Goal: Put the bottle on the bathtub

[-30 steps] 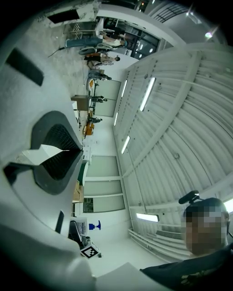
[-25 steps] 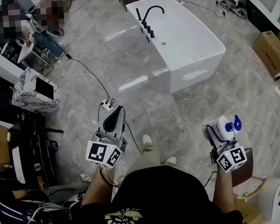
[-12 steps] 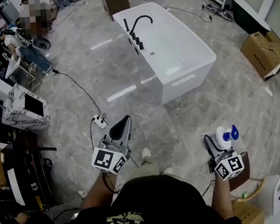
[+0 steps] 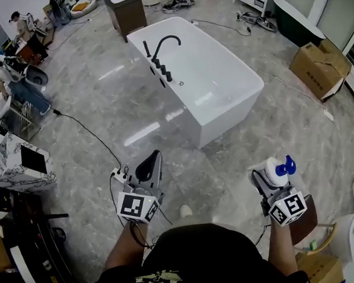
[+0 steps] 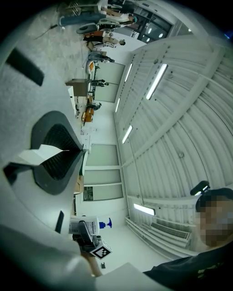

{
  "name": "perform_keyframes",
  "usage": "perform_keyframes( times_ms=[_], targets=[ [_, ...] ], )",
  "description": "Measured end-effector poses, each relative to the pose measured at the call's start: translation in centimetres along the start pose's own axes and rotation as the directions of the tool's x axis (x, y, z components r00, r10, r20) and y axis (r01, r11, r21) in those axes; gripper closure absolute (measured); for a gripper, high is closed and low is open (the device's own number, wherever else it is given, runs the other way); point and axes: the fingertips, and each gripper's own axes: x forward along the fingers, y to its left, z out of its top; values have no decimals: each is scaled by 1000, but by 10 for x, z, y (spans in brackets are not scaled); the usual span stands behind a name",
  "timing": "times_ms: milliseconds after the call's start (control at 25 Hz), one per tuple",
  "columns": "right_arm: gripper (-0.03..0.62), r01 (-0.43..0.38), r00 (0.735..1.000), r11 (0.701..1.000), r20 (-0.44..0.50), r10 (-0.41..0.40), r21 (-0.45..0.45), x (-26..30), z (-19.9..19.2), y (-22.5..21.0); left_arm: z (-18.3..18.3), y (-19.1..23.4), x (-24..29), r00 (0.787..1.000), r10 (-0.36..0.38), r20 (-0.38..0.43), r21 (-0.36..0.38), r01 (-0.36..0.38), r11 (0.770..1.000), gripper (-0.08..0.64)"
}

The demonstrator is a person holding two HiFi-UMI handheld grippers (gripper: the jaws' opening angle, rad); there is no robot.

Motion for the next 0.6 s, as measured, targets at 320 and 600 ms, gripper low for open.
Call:
perform_keyframes(
  times_ms=[320,600],
  targets=[
    [331,72,997,997,11,-72,-13,21,15,-7,-7,43,15,1000,-18,-4,18,18,1000,549],
    [331,74,997,997,9,-74,3,42,14,-17,-19,56,31,999,-15,-28,8,16,1000,549]
  ],
)
